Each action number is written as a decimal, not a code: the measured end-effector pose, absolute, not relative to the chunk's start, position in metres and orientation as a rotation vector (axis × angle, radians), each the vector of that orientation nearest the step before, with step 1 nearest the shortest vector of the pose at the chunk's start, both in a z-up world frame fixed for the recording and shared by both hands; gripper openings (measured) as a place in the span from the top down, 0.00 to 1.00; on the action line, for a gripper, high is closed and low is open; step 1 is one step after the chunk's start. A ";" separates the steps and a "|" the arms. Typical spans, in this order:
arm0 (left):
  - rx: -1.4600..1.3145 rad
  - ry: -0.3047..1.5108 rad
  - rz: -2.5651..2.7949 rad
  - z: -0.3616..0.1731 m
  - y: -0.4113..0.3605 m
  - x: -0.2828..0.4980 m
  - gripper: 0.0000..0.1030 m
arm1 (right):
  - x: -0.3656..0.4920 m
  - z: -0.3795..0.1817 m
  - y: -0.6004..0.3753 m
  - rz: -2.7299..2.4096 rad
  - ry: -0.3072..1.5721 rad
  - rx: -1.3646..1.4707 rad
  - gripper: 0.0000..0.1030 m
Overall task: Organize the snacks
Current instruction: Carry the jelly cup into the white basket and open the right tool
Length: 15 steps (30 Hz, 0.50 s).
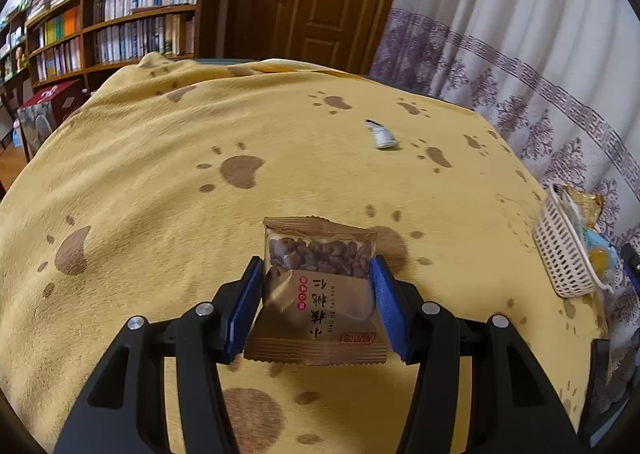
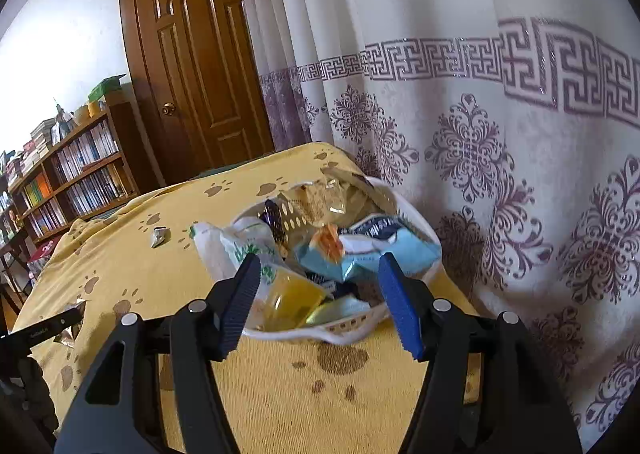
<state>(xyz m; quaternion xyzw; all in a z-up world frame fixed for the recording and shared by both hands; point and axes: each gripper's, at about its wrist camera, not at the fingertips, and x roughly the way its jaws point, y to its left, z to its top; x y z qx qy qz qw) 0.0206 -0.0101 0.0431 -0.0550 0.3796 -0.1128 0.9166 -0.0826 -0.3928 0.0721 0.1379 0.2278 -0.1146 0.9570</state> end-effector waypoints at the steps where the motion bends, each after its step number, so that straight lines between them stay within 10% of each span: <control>1: -0.109 0.781 -0.242 0.044 -0.014 0.020 0.47 | -0.084 0.070 -0.394 -0.230 0.463 0.288 0.39; 15: -0.047 0.738 -0.382 0.086 -0.097 0.018 0.47 | -0.098 0.043 -0.415 -0.228 0.482 0.390 0.38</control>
